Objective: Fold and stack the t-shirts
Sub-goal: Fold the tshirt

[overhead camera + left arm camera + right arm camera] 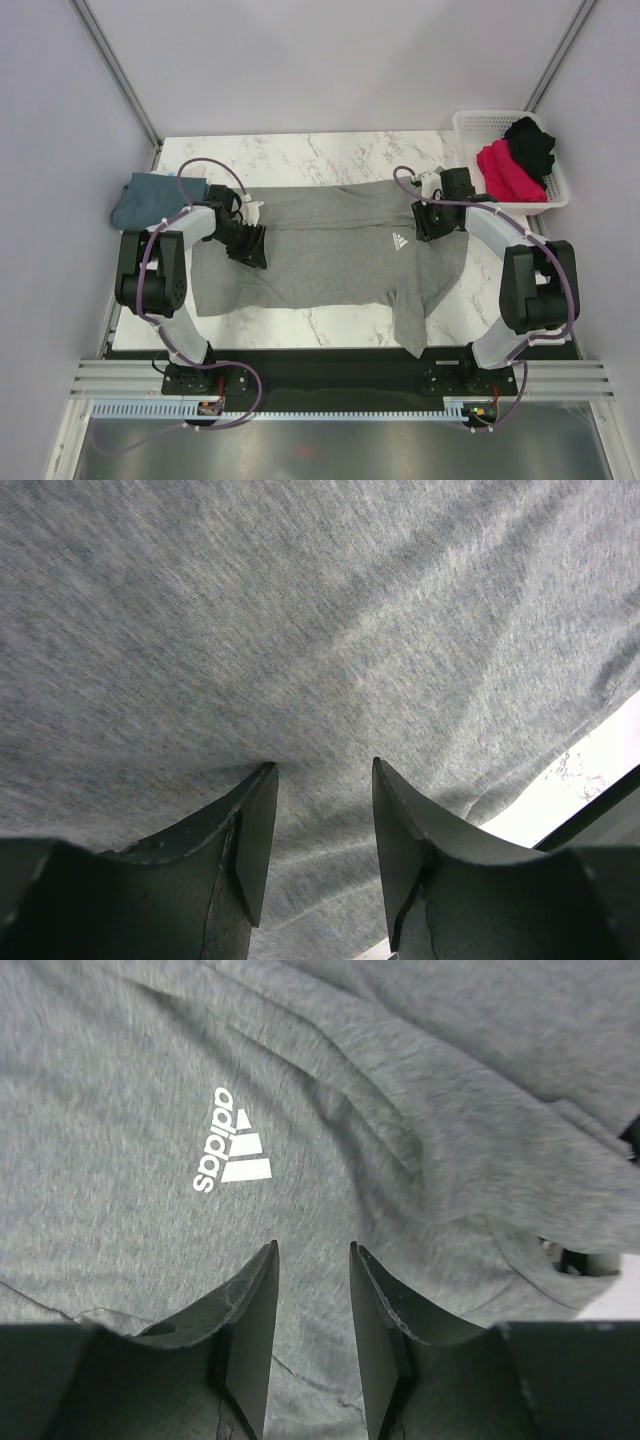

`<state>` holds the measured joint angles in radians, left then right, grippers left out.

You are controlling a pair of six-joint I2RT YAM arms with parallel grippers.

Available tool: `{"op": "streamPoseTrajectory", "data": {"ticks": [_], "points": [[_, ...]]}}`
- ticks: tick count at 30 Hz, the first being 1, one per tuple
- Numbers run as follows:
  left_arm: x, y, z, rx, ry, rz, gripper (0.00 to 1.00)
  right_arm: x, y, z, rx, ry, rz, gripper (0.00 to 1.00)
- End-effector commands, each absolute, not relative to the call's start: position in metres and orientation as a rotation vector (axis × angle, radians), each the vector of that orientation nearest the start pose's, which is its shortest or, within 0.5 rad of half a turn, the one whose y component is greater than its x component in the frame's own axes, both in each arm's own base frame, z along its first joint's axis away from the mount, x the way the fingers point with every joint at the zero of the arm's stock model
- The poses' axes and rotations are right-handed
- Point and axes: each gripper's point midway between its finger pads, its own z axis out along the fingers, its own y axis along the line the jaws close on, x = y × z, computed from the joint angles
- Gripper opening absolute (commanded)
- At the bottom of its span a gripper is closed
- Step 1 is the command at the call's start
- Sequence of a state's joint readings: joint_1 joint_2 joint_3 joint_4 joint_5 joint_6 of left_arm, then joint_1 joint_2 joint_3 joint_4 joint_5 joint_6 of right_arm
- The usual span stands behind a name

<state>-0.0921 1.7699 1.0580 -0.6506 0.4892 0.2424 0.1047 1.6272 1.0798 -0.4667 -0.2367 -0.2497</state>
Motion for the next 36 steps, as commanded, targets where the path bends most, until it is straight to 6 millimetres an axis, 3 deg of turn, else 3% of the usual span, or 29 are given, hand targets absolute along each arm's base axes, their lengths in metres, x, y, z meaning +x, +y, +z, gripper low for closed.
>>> {"op": "streamPoseTrajectory", "data": {"ticks": [1,15,31,36], "points": [[0.297,-0.098,0.015,0.529,2.781,-0.622,0.51,0.368,0.078,0.062,-0.549,2.518,0.312,0.42],[0.297,-0.096,0.011,0.532,2.797,-0.607,0.51,0.427,0.06,0.057,-0.524,2.493,0.162,0.43],[0.299,-0.097,0.01,0.53,2.799,-0.613,0.51,0.428,0.043,0.034,-0.513,2.545,0.072,0.43],[0.298,-0.095,0.011,0.53,2.797,-0.603,0.5,0.43,0.044,0.029,-0.515,2.545,0.08,0.36]]}}
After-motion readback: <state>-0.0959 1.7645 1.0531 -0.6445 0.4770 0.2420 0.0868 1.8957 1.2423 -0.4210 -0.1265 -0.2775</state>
